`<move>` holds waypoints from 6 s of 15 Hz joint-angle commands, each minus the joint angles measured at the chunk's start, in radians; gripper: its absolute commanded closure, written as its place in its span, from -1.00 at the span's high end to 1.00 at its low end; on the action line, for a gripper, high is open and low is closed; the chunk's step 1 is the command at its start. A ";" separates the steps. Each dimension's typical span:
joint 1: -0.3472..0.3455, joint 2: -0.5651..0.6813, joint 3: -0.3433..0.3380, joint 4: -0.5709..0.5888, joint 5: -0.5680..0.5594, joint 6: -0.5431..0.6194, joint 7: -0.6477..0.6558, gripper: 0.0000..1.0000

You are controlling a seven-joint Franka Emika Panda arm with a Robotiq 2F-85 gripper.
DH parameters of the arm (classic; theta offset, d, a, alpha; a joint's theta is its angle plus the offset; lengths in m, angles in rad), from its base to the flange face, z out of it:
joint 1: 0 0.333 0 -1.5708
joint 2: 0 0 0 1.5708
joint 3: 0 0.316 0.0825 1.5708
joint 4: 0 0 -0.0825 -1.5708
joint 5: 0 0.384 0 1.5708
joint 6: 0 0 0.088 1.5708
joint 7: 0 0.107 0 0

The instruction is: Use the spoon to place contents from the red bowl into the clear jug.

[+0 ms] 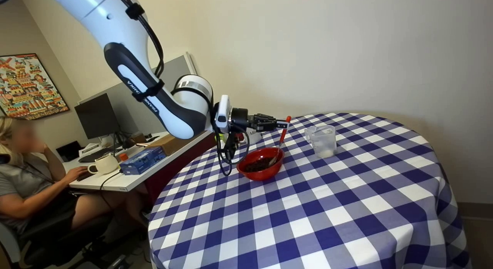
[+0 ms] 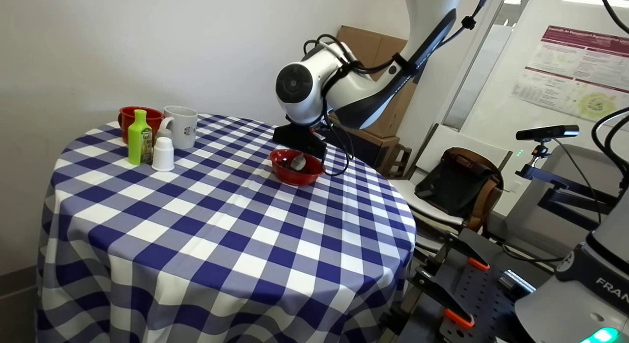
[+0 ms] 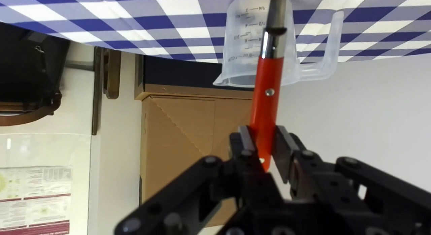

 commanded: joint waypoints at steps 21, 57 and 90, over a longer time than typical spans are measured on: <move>-0.140 -0.026 0.044 -0.056 0.223 0.188 -0.126 -0.90; -0.150 -0.132 -0.045 -0.069 0.637 0.332 -0.397 -0.90; -0.151 -0.152 -0.176 0.154 0.976 0.284 -0.787 -0.90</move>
